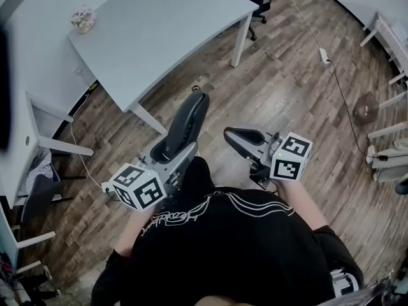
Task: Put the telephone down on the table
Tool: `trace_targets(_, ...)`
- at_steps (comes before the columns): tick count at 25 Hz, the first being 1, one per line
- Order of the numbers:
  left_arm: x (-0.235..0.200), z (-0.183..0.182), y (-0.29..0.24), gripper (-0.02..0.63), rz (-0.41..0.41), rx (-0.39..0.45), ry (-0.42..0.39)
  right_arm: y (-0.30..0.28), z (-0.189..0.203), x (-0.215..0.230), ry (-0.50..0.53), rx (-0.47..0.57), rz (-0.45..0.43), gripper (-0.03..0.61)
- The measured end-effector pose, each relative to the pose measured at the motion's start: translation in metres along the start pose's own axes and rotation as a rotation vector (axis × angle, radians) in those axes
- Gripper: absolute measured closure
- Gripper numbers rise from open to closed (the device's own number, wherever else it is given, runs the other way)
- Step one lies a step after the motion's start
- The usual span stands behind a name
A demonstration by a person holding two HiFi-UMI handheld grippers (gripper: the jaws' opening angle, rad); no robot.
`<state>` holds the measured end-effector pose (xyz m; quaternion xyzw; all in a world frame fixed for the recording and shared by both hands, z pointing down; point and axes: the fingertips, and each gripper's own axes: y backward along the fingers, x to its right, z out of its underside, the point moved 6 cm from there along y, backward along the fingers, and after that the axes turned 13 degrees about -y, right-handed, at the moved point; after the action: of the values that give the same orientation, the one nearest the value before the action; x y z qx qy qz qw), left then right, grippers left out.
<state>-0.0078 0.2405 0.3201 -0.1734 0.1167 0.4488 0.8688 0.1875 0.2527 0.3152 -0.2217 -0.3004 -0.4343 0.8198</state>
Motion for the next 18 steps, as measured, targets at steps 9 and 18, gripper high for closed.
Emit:
trace_targets(9, -0.113, -0.027, -0.034, 0.33, -0.02, -0.043, 0.038, -0.087, -0.042, 0.068, -0.084, -0.023, 0.042, 0.54)
trace_targets(18, -0.255, -0.062, -0.038, 0.33, -0.107, -0.048, 0.053, -0.225, -0.099, 0.112, -0.052, -0.136, 0.02, 0.539)
